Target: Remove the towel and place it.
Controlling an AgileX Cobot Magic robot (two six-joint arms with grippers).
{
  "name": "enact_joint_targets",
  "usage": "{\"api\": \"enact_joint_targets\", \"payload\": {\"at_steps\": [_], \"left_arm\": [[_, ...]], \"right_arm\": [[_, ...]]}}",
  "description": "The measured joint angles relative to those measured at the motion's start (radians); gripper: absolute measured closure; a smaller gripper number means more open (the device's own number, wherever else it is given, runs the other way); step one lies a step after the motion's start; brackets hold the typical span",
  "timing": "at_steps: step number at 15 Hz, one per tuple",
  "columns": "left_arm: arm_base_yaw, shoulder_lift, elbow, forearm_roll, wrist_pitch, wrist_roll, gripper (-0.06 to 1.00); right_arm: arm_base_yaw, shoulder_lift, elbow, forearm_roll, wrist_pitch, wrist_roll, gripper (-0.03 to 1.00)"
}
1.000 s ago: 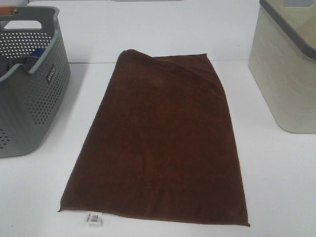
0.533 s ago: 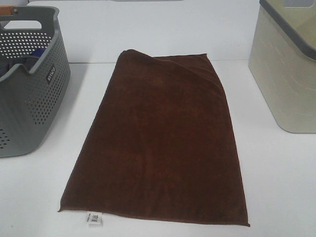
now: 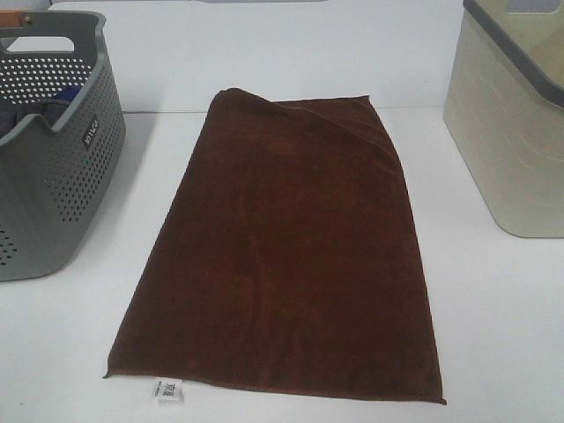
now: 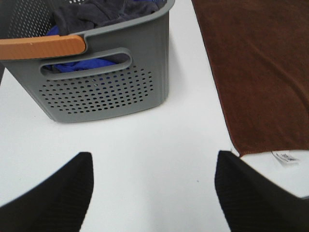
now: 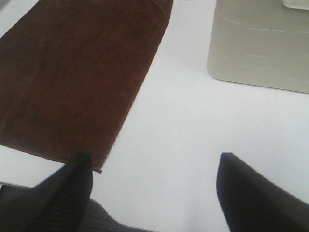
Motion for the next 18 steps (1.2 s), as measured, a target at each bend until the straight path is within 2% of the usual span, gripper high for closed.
{"api": "enact_joint_targets", "payload": {"at_steps": [7, 18], "left_arm": [[0.000, -0.046, 0.000, 0.000, 0.000, 0.000, 0.27], [0.000, -0.046, 0.000, 0.000, 0.000, 0.000, 0.27]], "right_arm": [[-0.020, -0.109, 0.003, 0.001, 0.001, -0.001, 0.28], [-0.020, -0.113, 0.003, 0.001, 0.000, -0.001, 0.28]]}}
